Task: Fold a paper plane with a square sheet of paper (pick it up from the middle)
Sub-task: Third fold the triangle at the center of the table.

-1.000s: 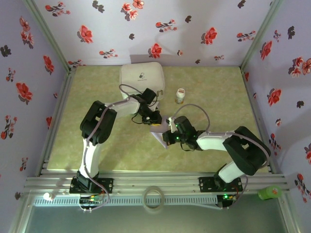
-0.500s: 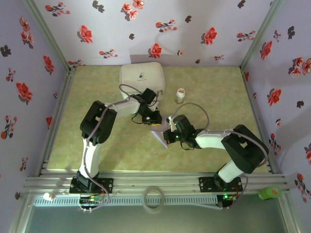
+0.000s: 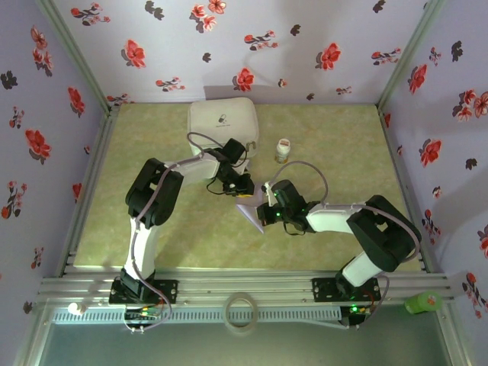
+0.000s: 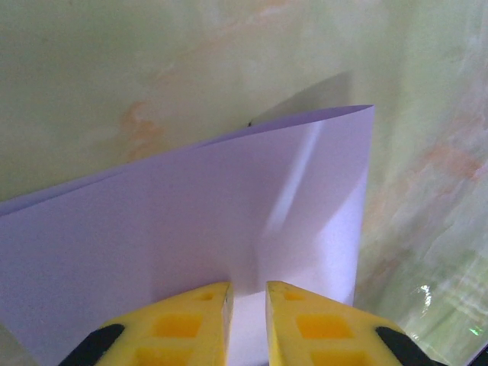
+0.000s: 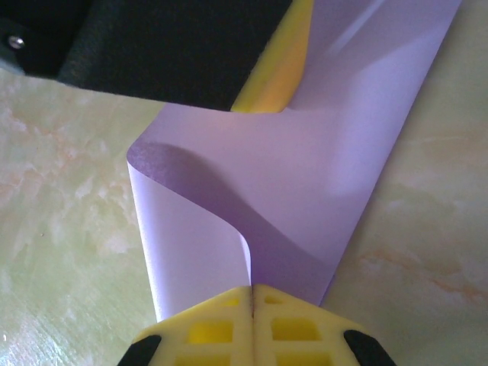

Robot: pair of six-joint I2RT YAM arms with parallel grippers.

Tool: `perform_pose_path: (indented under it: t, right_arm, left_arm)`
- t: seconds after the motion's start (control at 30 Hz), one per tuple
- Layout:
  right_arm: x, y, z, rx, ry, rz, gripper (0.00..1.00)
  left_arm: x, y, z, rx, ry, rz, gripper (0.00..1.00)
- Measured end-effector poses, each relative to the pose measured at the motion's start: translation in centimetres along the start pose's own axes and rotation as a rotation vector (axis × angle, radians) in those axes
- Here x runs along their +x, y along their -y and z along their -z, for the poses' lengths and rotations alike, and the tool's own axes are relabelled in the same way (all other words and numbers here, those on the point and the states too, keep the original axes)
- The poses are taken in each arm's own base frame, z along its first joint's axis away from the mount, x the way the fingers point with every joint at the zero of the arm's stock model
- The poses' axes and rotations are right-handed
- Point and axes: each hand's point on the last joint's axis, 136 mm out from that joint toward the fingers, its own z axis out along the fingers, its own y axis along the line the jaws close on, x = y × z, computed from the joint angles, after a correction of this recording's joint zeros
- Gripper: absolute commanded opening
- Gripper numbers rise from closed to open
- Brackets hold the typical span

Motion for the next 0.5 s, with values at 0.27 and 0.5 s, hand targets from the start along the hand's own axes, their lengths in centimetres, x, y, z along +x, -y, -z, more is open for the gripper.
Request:
perform_pose_path:
  t: [0.27,0.5]
  right_arm:
    - [-0.01,0.00,0.00,0.002,-0.003,0.000,0.00]
    - [0.55,0.39,-0.50,0.012,-0.026,-0.006,0.00]
  left_arm:
    - [-0.01,0.00,0.00,0.000,0.000,0.000,0.20]
    - [0.00,0.00,0.00,0.000,0.000,0.000,0.20]
